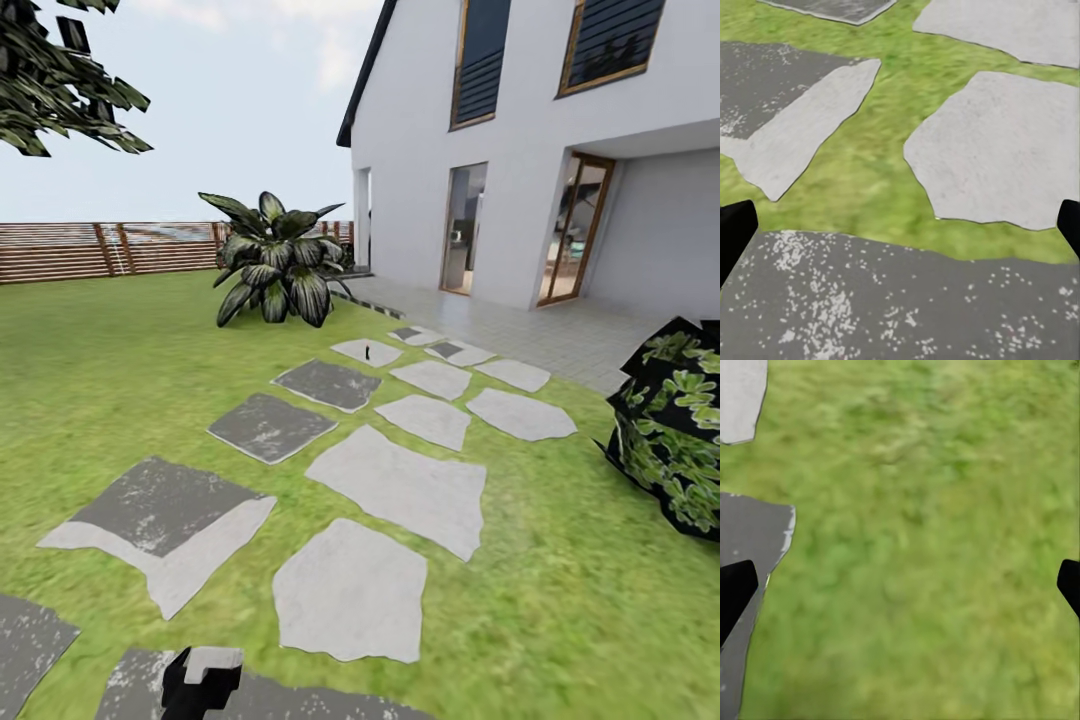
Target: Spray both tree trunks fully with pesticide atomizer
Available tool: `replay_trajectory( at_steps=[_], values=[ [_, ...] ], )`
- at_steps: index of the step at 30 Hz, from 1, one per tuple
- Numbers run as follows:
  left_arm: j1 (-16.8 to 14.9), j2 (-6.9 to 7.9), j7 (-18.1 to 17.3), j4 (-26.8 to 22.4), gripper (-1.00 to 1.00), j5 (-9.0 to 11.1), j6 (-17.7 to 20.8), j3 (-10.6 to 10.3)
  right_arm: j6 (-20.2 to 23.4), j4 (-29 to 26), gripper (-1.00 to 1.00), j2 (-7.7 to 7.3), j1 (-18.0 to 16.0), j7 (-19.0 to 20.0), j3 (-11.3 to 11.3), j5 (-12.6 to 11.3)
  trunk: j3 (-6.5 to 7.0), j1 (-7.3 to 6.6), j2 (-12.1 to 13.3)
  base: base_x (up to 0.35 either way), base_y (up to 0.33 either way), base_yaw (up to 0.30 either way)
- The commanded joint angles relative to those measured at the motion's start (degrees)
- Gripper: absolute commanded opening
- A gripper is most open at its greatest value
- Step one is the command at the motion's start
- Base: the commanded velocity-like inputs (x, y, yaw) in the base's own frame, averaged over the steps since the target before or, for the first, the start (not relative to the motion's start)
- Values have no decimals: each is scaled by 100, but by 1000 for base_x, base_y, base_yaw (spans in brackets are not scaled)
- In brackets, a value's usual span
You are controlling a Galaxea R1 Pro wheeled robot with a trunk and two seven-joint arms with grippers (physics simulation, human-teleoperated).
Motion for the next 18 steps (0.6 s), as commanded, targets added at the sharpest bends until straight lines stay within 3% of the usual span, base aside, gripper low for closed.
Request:
replay_trajectory(
  at_steps=[1, 6, 11, 14, 18],
  values=[
    [0, 0, 0, 0, 100, 0, 0, -2, 0, 0, 100, 0, 0, 0, 0, 0, 0, 0, 0, 350, 0, 0],
    [0, -13, -5, 5, 100, -2, 5, -5, 0, -1, 100, 0, -1, 0, 0, 0, 0, 0, 0, 350, 0, 0],
    [-29, -169, -8, -152, 100, -12, 19, -12, 0, 1, 100, 0, 0, 0, 0, 0, 0, 0, 0, 350, 0, 0],
    [-282, -264, -9, -764, 100, -30, 36, -14, 0, -1, 100, 3, 0, 0, 0, 0, 0, 0, 0, 350, 0, 0],
    [-543, -279, -9, -936, 100, -28, 57, -14, 0, -1, 100, 1, 0, 0, 0, 0, 0, 0, 0, 350, 0, 0]
  ],
)
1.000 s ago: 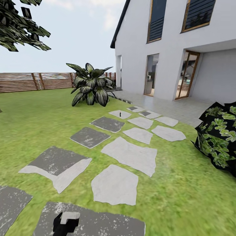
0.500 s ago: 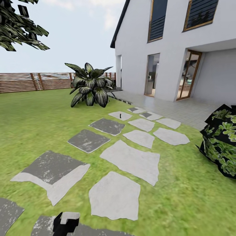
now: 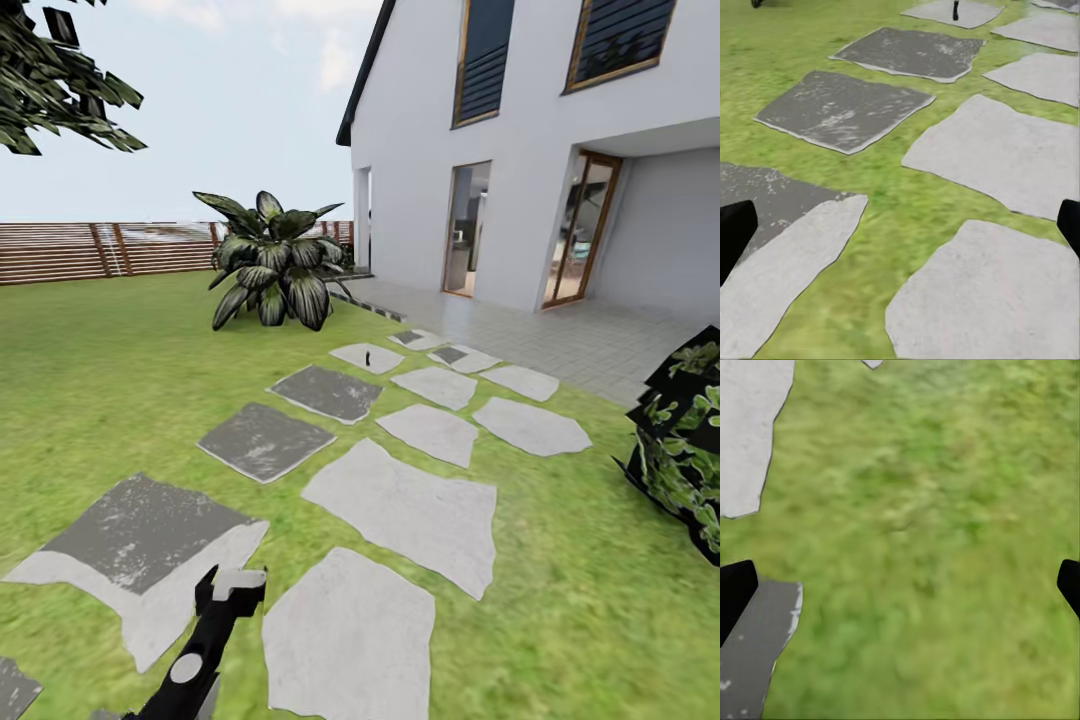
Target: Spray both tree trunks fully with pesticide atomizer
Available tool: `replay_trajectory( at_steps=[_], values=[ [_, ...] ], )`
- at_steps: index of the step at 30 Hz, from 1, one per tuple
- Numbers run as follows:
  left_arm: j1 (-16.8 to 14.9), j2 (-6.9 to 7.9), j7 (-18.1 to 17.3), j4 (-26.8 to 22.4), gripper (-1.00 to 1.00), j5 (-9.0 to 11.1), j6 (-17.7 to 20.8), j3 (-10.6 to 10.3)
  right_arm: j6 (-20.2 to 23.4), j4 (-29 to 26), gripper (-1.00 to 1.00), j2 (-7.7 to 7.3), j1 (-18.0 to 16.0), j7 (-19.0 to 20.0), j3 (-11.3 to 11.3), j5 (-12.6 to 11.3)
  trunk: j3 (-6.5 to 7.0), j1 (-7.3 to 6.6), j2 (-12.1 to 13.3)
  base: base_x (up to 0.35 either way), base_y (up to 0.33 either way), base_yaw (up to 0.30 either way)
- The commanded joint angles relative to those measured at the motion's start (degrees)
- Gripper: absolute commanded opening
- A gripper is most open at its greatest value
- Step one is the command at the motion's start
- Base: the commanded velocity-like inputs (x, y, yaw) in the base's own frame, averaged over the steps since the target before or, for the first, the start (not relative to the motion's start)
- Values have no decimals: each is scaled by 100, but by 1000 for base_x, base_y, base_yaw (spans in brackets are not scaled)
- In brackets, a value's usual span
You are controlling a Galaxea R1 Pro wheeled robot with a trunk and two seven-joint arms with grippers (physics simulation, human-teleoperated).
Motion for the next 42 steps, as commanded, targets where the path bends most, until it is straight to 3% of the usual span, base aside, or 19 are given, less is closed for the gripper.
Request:
replay_trajectory(
  at_steps=[1, 11, 18, 42],
  values=[
    [-62, -2, 0, -19, 100, 3, 6, 0, 0, 0, 100, 0, 0, 0, 0, 0, 0, 0, 0, 350, 0, 0],
    [-322, -71, -15, -92, 100, 32, -3, 0, 0, 2, 100, 0, -1, 0, 0, 0, 0, 0, 0, 350, 0, 0],
    [-337, -144, -5, -155, 100, 37, -15, 8, 0, 2, 100, -1, 0, -1, 0, 0, 0, 0, 0, 350, 6, 0],
    [-338, -151, 10, -155, 100, 24, 5, 9, -9, 2, 100, -2, 0, -4, -18, -34, 0, 0, 0, 350, 25, 0]
  ],
)
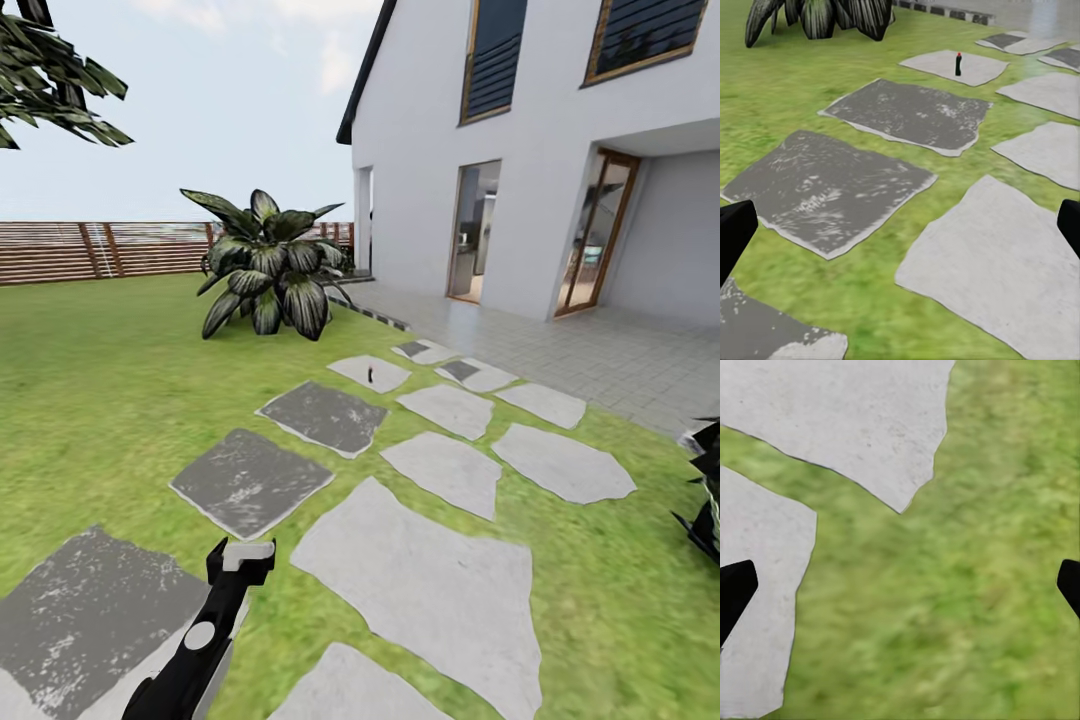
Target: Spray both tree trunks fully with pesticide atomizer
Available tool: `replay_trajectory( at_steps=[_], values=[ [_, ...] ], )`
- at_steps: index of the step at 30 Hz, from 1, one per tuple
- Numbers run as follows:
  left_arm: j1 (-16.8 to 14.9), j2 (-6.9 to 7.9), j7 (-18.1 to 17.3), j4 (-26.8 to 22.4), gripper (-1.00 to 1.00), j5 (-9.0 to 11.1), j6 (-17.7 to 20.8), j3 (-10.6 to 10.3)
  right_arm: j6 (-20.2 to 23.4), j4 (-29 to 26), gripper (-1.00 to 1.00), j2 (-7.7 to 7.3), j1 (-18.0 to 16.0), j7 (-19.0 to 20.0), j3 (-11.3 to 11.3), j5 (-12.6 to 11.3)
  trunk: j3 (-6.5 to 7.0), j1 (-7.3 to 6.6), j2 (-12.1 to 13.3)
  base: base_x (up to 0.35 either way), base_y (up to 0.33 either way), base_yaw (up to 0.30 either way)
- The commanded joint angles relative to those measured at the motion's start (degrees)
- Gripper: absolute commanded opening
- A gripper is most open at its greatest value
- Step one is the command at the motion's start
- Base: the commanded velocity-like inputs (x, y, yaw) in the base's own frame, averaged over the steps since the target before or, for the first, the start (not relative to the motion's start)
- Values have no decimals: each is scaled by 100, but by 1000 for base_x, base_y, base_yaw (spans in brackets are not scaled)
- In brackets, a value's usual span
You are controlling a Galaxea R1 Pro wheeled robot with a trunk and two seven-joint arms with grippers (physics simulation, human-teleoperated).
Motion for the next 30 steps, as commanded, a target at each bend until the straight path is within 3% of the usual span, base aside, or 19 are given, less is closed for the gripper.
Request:
replay_trajectory(
  at_steps=[1, 30],
  values=[
    [0, 0, 0, 0, 100, 1, 0, 0, 0, 0, 100, 0, 0, 1, 0, 0, 0, 0, 0, 350, 0, 0],
    [0, -8, -8, 38, 100, -4, 8, 0, 9, 0, 100, -27, 0, -22, 8, 30, 0, 0, 0, 350, 0, 0]
  ],
)
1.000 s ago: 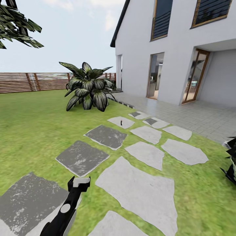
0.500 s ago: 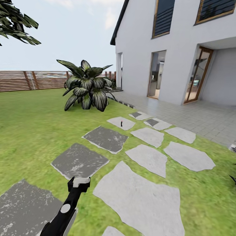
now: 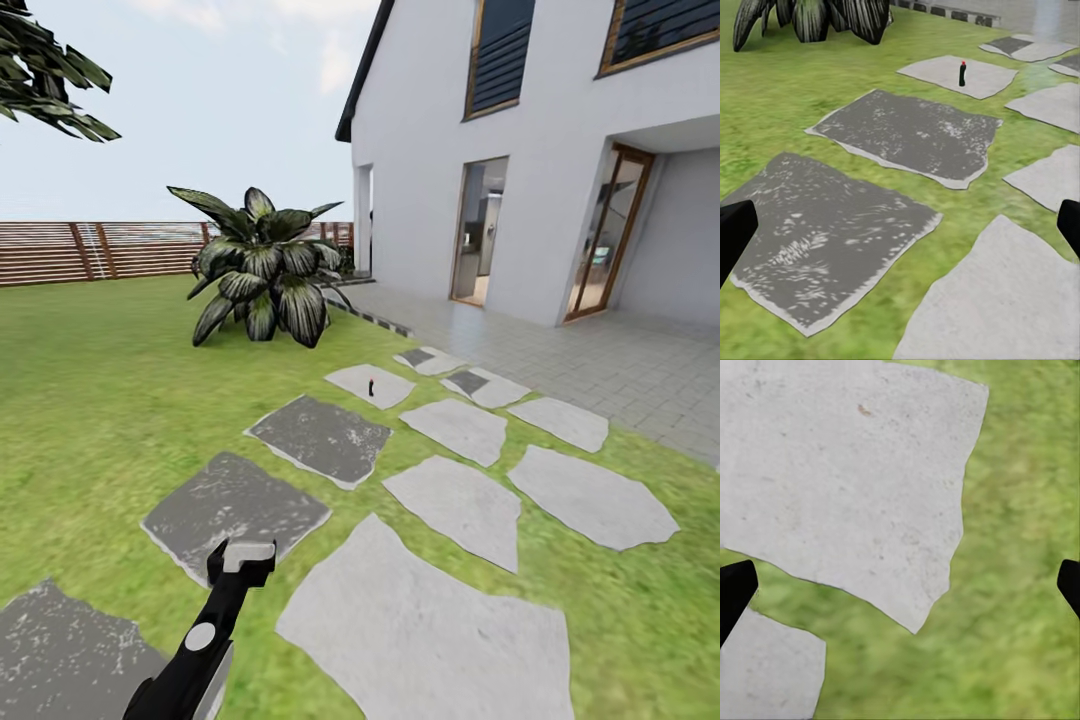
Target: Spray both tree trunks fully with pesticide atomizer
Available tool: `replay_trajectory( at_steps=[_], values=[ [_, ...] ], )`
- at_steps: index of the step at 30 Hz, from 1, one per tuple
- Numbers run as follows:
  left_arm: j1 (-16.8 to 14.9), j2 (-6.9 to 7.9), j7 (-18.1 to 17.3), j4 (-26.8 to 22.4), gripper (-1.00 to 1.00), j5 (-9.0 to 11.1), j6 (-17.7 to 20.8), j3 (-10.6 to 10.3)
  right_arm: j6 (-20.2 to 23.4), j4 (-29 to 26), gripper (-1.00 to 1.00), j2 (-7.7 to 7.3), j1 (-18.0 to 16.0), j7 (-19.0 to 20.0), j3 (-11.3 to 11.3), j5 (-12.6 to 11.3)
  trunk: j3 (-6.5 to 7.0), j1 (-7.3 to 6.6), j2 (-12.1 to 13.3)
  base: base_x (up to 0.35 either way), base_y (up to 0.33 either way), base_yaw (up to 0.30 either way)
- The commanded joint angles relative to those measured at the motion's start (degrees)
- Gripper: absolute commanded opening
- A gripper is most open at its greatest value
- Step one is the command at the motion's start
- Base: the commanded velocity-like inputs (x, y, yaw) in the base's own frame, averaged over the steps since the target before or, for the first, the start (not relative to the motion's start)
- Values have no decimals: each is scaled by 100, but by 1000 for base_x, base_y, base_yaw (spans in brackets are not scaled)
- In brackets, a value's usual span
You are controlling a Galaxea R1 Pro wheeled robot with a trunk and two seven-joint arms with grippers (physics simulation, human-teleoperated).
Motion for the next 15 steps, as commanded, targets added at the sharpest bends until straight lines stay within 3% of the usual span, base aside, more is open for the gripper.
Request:
replay_trajectory(
  at_steps=[1, 15],
  values=[
    [0, 0, -1, -1, 100, 0, 0, 0, 0, 0, 100, 0, 0, 0, 0, 2, 0, 0, 0, 350, 0, 0],
    [0, -13, -3, 21, 100, 0, 3, 0, 0, 12, 100, -4, 0, 14, 9, 12, 0, 0, 0, 350, 0, 0]
  ],
)
